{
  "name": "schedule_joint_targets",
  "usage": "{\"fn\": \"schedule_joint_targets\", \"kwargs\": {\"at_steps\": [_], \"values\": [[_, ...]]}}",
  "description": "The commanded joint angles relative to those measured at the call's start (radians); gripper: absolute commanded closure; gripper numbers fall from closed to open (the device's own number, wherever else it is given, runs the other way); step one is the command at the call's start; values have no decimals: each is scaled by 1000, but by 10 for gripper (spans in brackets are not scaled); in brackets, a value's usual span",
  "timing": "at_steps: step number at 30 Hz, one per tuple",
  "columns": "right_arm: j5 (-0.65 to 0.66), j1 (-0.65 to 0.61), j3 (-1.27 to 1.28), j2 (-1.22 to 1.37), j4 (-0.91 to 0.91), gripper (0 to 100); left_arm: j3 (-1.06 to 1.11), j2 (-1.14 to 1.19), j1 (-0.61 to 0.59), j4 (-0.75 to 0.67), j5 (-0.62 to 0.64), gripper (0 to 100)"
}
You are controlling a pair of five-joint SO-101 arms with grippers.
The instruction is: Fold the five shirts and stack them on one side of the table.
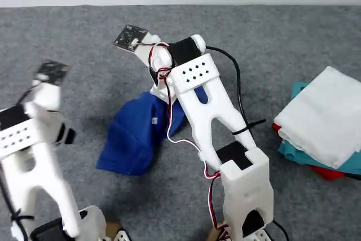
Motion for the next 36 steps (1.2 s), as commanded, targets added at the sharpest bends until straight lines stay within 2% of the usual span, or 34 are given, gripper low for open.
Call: {"fn": "schedule_joint_targets", "kwargs": {"at_steps": [1,5,8,13,25,31,36], "values": [[-23,18,-11,1,-10,948,22,-25,95,14,-51,815],[-115,48,-11,1,16,894,113,-23,207,5,-110,814],[-64,54,-11,1,28,961,180,-23,262,-41,-115,800],[-49,64,-11,1,28,988,292,-21,273,-184,-83,779],[-49,90,-11,-44,28,987,470,-12,269,-345,-71,779],[-49,102,-11,-143,30,987,352,181,270,-316,-20,780],[-49,137,-11,-217,42,987,136,446,270,-195,17,807]]}}
